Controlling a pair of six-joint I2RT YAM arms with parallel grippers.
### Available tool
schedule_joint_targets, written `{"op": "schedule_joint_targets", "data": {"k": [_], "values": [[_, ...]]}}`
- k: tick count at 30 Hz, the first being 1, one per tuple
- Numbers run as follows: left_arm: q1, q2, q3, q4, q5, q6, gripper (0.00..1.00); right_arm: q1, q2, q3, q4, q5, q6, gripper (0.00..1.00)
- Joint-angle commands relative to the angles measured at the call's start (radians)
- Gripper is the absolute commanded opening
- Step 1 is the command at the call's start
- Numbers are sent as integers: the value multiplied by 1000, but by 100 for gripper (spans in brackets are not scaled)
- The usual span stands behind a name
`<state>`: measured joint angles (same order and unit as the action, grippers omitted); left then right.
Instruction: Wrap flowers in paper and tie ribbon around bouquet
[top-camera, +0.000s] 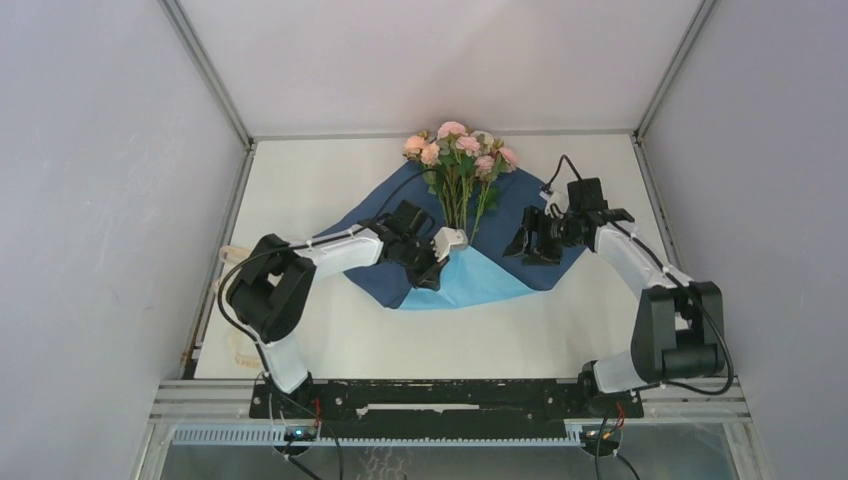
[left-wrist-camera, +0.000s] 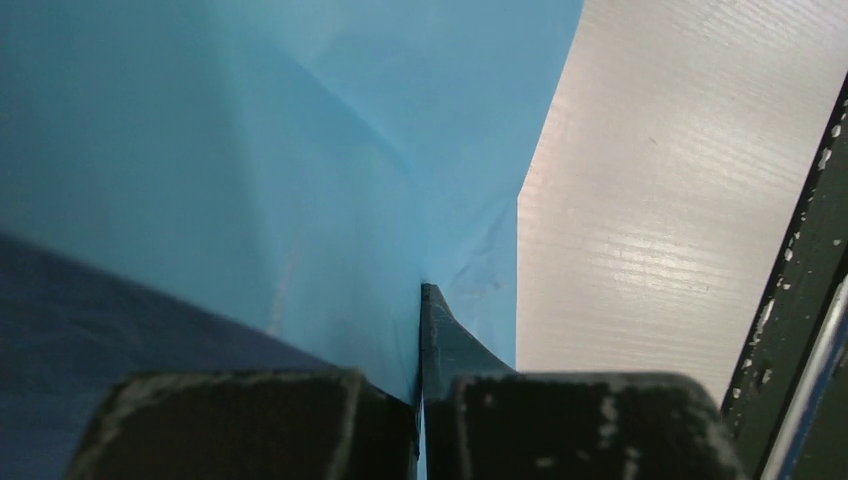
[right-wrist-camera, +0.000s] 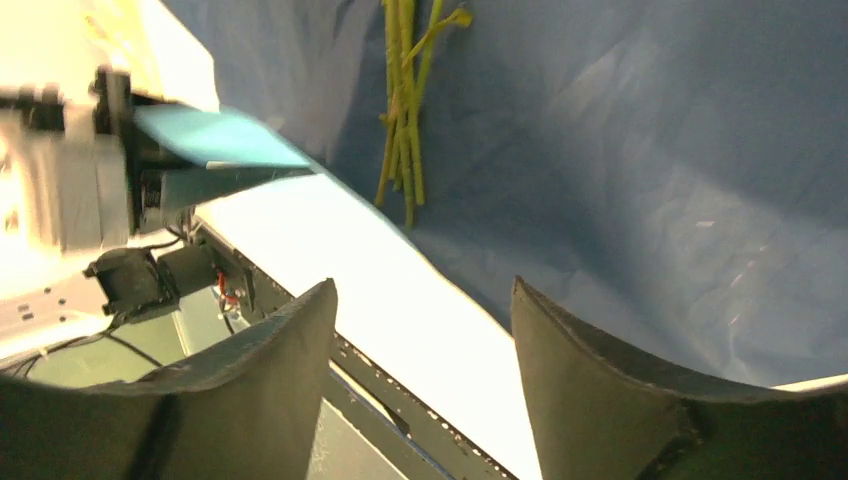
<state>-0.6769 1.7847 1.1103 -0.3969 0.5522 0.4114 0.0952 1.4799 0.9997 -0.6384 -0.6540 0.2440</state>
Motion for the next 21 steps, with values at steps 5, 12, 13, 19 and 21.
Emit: {"op": "schedule_joint_targets", "data": {"k": [5,12,13,19,21], "values": [[24,49,69,-13,99,-83,0,26,-90,-146,182,-56,9,81],[26,70,93,-36,92,-72,0,90,37,-153,295,-14,19,87],[26,70,91,-38,92,-68,0,91,41,-153,298,5,16,87],[26,99,137,-61,60,-84,0,110,57,-166,299,-32,-5,64],[28,108,161,-71,47,-92,0,101,61,-188,303,-52,11,33]]}}
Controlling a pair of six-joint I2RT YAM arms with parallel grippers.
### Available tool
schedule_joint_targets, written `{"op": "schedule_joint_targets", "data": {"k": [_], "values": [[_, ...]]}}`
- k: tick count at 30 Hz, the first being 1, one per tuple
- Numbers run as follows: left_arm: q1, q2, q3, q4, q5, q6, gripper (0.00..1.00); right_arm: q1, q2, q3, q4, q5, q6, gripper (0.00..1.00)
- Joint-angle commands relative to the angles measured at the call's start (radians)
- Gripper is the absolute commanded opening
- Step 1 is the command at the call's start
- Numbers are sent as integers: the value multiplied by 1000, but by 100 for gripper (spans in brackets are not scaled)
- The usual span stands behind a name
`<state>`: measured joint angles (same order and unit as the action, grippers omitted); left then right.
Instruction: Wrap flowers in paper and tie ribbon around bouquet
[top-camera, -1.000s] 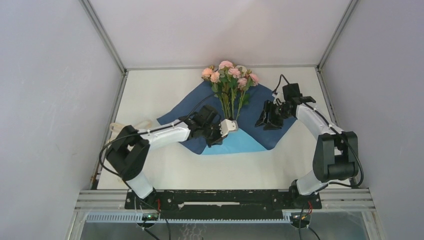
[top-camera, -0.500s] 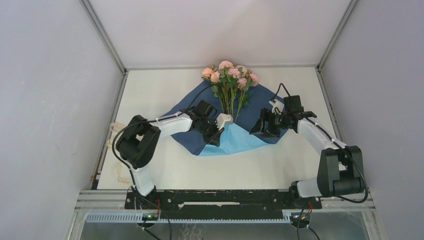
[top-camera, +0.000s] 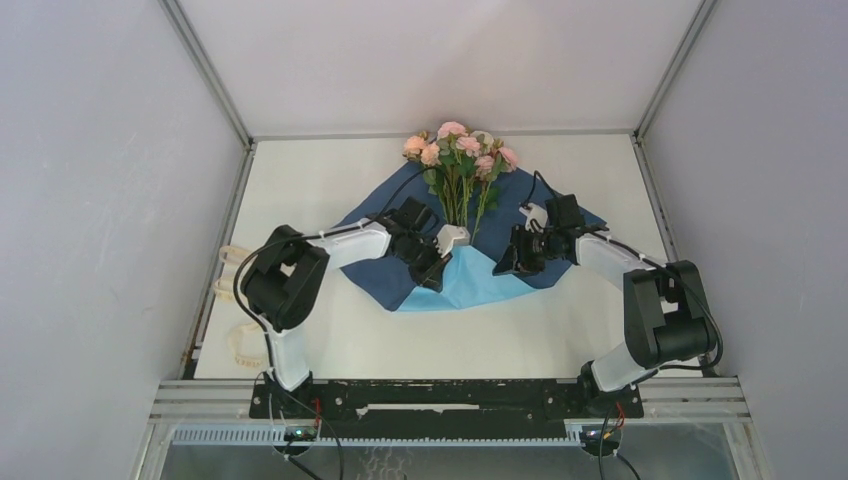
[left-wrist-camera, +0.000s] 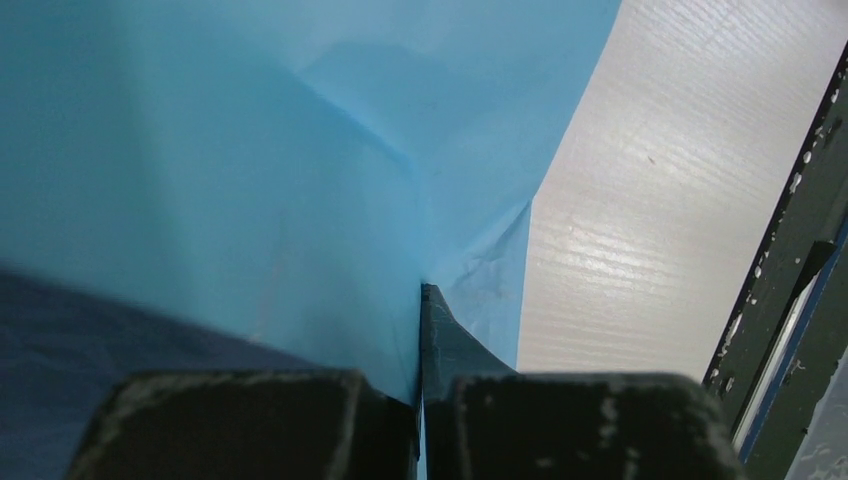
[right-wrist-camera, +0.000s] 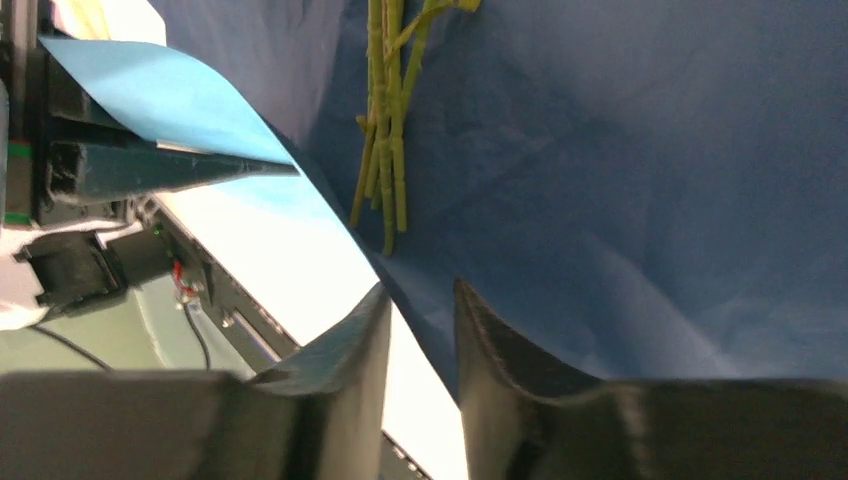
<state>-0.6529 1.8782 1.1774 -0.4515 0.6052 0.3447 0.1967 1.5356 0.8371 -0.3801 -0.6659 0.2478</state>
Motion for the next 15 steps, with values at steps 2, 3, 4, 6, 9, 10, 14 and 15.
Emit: {"op": "schedule_joint_targets", "data": {"k": [2,3,4,6,9,10,14,15], "values": [[8,18,112,-21,-30,-35,3,-30,9,-56,66,-67,31,7],[9,19,120,-28,-53,-41,7,-39,10,-69,83,-75,46,0],[11,19,132,-39,-81,-47,12,-44,13,-79,98,-76,58,0],[17,19,166,-83,-164,-62,26,-45,23,-87,112,-70,72,0],[30,6,228,-176,-375,-80,43,-49,25,-87,121,-25,94,0],[30,-8,240,-198,-469,-78,44,-52,24,-87,123,-12,101,0],[25,-138,240,-272,-584,-25,47,-61,28,-88,130,12,127,0],[13,-166,254,-314,-561,-14,48,-60,31,-87,133,13,130,0]]}}
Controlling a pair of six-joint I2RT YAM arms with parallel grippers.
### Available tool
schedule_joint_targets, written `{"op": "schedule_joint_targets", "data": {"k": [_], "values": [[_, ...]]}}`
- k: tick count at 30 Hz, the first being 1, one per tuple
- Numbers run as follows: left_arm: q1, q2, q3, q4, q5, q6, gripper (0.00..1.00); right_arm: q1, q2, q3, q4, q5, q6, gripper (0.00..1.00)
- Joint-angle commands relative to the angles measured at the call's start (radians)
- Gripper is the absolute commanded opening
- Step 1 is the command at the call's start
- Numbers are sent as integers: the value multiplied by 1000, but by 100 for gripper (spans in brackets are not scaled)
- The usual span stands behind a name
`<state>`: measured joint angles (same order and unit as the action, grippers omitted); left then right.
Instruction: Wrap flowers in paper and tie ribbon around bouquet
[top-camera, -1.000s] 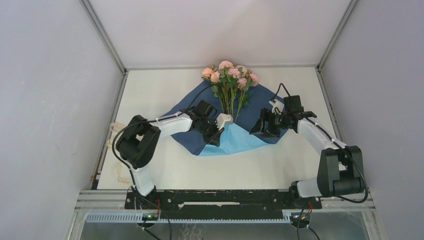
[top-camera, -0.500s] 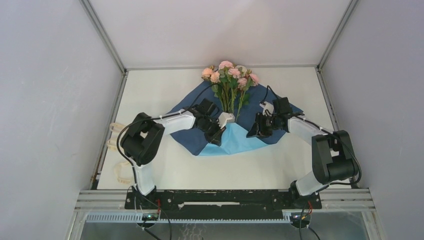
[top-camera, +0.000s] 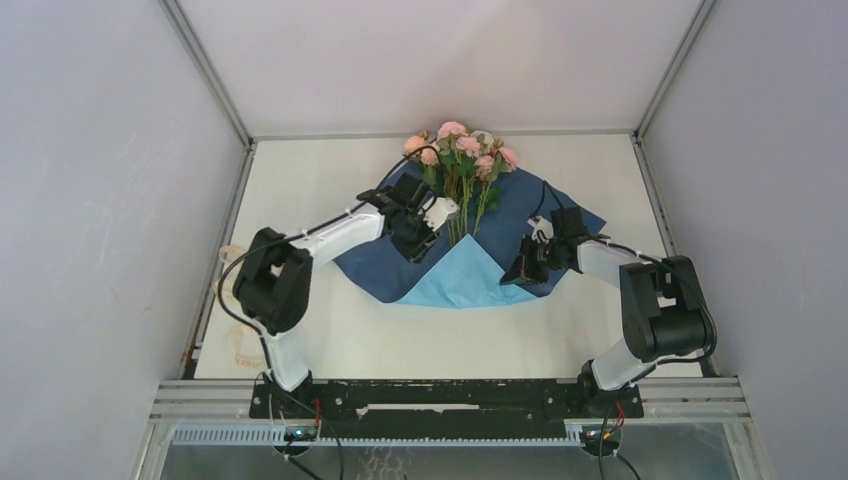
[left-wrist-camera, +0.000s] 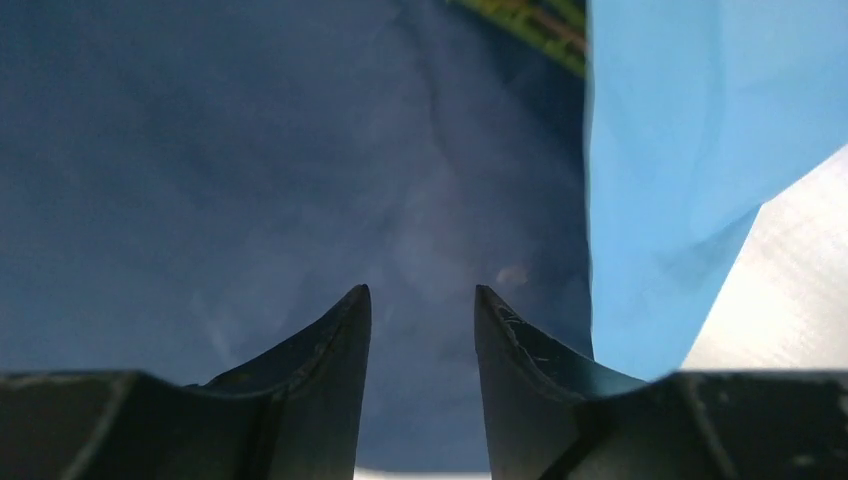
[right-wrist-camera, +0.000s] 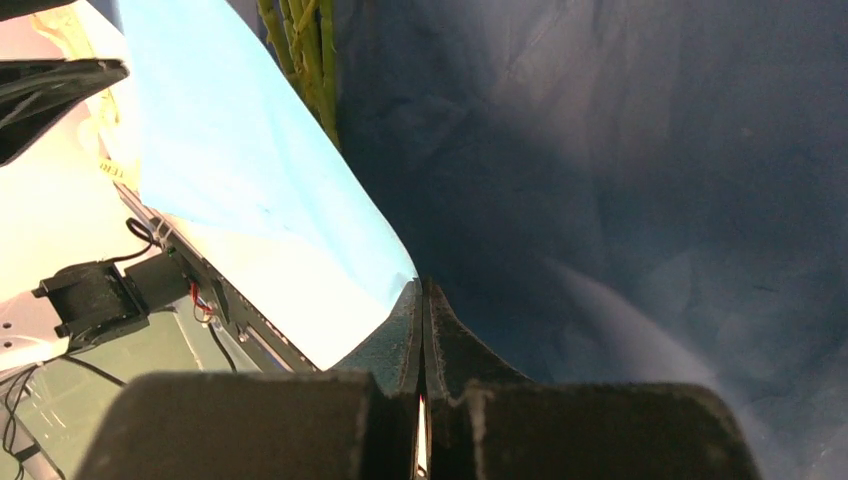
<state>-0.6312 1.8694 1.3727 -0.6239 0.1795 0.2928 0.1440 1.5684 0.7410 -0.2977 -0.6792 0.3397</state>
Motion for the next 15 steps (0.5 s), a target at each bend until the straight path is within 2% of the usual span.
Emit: {"op": "schedule_joint_targets", "data": {"k": [1,4,7,8,13,15], "values": [[-23,-170,90,-205,-99,48,48,-9,2,9,53,25,41,0],[-127,-174,173,-380,58,84,42,-9,14,9,61,26,52,0],[-227,-146,150,-416,254,128,33,-8,22,9,70,23,61,0],[-247,-131,130,-387,275,122,31,-7,26,8,70,24,61,0],[-232,-67,5,-91,135,135,21,-7,23,9,55,30,54,0],[-204,-45,-30,-39,132,168,19,-8,17,8,48,37,50,0]]}}
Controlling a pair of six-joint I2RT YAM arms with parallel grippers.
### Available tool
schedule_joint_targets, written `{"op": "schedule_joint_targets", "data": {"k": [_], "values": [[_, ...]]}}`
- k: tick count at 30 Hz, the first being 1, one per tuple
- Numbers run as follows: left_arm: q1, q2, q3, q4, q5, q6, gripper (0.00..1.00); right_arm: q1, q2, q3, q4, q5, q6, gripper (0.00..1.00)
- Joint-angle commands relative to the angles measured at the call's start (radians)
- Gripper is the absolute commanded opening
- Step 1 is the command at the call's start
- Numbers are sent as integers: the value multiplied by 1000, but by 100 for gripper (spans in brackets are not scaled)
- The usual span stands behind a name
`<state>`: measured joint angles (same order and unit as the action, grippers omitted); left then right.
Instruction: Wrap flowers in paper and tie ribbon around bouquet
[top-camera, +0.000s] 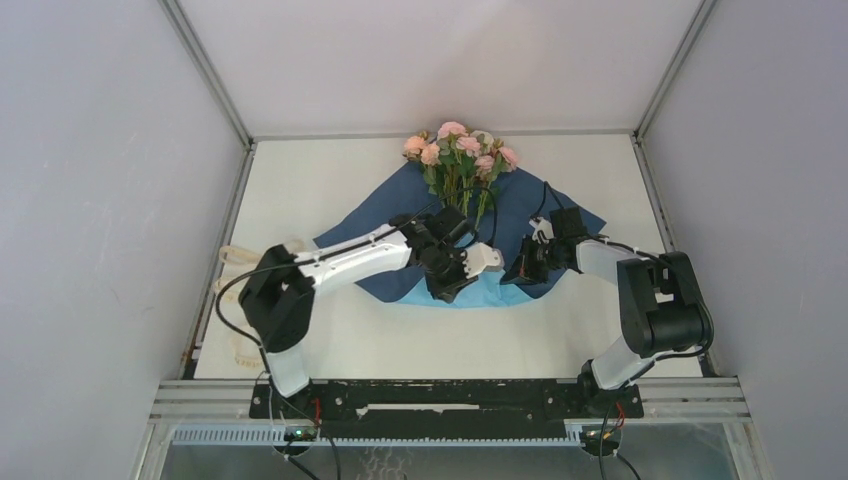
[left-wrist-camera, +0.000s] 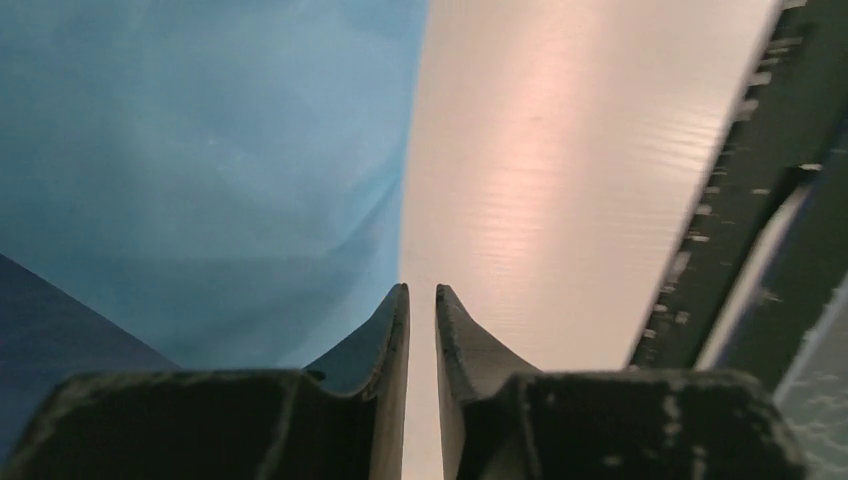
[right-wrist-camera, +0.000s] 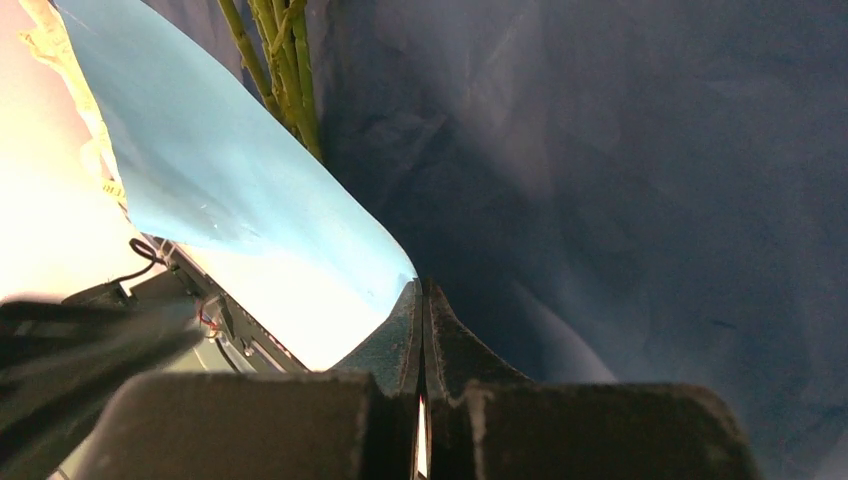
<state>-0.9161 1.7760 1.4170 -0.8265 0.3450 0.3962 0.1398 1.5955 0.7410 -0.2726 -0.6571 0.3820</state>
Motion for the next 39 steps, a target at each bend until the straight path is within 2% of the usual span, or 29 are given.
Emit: {"op": "schedule_joint_targets", "data": {"k": [1,4,7,11,17,19,23,25,28,30,33,36,39], "values": [[87,55,-95,181,-49,76,19,-3,-13,9,18,19,4,0],[89,61,-178,216,-138,134,16,-5,-13,9,8,29,-4,0],[87,33,-244,153,-141,172,13,-6,-9,9,6,32,-6,0],[94,-46,-381,142,-195,213,13,-7,-13,2,13,35,0,0],[104,-132,-488,78,-253,202,15,-6,-11,1,6,48,0,0],[125,-174,-459,52,-307,190,16,-3,-18,2,-3,55,-2,0],[163,-182,-237,-66,-369,139,16,6,-26,2,-7,62,-4,0],[139,-173,-130,-99,-308,122,17,9,-23,1,-6,65,-3,0],[36,-105,-40,-112,-150,141,16,12,-16,1,3,62,3,0],[-48,-37,-12,-44,-135,144,12,13,-9,3,12,54,11,0],[-132,59,10,152,-183,127,11,13,11,3,28,37,21,0],[-156,146,64,284,-186,101,10,12,25,2,33,24,26,0],[-162,238,125,334,-218,71,10,16,27,1,27,22,20,0]]}}
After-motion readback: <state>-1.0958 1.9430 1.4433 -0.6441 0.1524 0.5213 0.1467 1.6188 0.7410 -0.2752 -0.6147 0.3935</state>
